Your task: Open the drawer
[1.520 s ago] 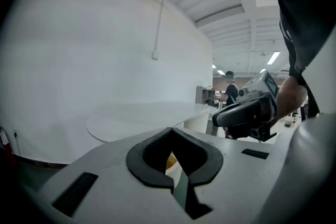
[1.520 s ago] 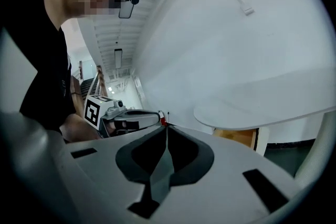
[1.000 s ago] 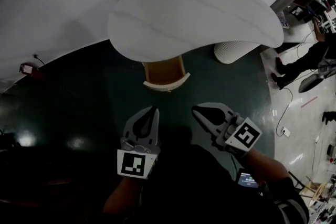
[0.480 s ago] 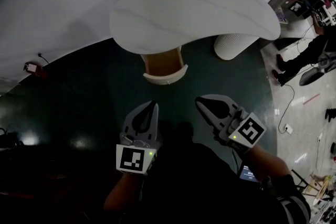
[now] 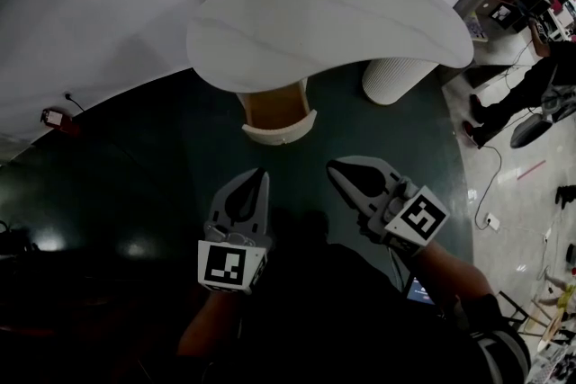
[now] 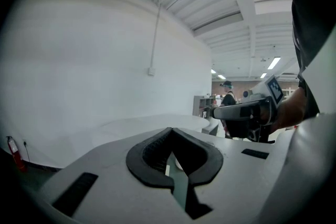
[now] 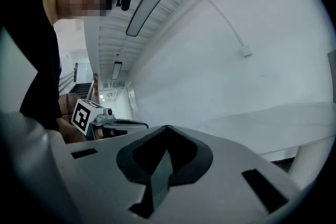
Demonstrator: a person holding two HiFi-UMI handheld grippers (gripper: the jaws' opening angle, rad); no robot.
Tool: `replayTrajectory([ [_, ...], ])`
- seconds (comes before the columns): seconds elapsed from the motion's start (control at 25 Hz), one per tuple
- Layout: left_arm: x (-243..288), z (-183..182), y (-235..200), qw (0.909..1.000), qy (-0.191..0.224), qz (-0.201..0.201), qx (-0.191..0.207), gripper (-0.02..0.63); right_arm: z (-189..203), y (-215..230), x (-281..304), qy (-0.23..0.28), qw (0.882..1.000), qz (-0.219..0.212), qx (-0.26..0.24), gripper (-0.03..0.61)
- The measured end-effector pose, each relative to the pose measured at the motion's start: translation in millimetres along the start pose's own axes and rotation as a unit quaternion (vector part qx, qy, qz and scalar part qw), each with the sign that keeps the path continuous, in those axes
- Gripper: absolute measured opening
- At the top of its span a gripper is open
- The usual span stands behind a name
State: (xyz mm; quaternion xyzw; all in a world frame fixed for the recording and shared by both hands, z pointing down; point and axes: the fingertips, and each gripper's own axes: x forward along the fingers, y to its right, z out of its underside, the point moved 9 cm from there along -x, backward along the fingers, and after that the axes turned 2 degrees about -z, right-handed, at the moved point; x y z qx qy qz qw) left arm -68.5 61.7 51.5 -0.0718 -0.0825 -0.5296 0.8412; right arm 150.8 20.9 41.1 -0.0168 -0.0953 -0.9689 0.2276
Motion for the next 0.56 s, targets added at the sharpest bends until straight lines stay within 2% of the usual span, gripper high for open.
replayTrajectory([
  [0.56, -7.4, -11.7, -12.3, 0.9998, 0.015, 0.002, 0.012, 0.006, -14.4, -8.0, 19.0, 0.014, 1.000, -0.014, -0.003, 0.015],
])
